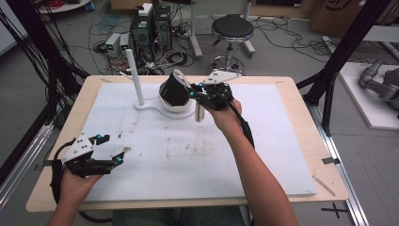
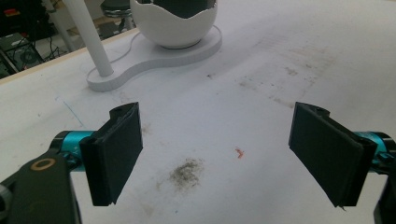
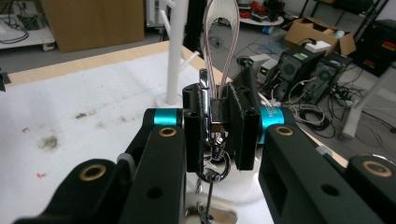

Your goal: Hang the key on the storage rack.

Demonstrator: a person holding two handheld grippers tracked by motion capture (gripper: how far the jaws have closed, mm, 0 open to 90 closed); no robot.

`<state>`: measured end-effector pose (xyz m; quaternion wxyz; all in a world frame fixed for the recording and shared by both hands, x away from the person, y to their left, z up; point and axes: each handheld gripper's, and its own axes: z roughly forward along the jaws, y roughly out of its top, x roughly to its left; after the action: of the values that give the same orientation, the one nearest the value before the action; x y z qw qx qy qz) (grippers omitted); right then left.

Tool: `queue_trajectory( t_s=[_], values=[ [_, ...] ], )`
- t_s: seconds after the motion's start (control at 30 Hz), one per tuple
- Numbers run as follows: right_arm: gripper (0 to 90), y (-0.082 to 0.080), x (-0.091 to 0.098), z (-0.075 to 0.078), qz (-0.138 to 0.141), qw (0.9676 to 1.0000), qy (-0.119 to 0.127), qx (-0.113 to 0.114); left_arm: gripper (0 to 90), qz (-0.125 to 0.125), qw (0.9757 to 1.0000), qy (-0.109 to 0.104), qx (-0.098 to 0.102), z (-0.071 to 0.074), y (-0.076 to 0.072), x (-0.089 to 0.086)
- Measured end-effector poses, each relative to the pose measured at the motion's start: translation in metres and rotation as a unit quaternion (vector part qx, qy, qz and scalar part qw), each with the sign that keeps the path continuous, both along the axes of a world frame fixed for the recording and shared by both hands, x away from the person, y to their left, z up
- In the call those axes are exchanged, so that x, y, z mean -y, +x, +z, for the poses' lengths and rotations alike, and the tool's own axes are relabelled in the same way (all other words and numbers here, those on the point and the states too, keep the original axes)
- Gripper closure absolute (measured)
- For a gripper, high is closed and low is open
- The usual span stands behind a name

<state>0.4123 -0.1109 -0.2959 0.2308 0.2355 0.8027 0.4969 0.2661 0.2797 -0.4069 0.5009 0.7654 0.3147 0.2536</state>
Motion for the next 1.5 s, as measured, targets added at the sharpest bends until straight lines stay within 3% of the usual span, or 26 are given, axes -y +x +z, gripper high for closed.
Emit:
queue_trajectory(
  t_s=[0.2, 0.47, 0.77, 0.97, 1.1, 1.5],
  values=[
    [78.6, 0.006, -0.027, 0.011, 0.018, 0.9997, -0.006, 0.017, 17.5, 0.004, 1.0000, 0.001, 0.003, 0.001, -0.004, 0.000],
    [78.6, 0.016, -0.062, 0.019, 0.030, 0.9992, -0.013, 0.022, 17.5, 0.004, 1.0000, 0.009, 0.002, 0.001, -0.010, -0.001],
    [78.6, 0.032, -0.106, 0.023, 0.037, 0.9982, -0.039, 0.024, 17.5, 0.007, 0.9999, 0.015, 0.001, 0.000, -0.013, -0.002],
    [78.6, 0.033, -0.133, 0.027, 0.050, 0.9970, -0.052, 0.029, 17.5, 0.010, 0.9999, 0.014, 0.000, 0.000, -0.015, -0.005],
    [78.6, 0.035, -0.144, 0.026, 0.052, 0.9961, -0.063, 0.034, 17.5, 0.011, 0.9999, 0.013, 0.000, 0.000, -0.016, -0.006],
    [78.6, 0.044, -0.156, 0.006, 0.039, 0.9939, -0.101, 0.020, 17.5, 0.011, 0.9999, 0.013, 0.000, 0.000, -0.016, -0.009]
  ],
)
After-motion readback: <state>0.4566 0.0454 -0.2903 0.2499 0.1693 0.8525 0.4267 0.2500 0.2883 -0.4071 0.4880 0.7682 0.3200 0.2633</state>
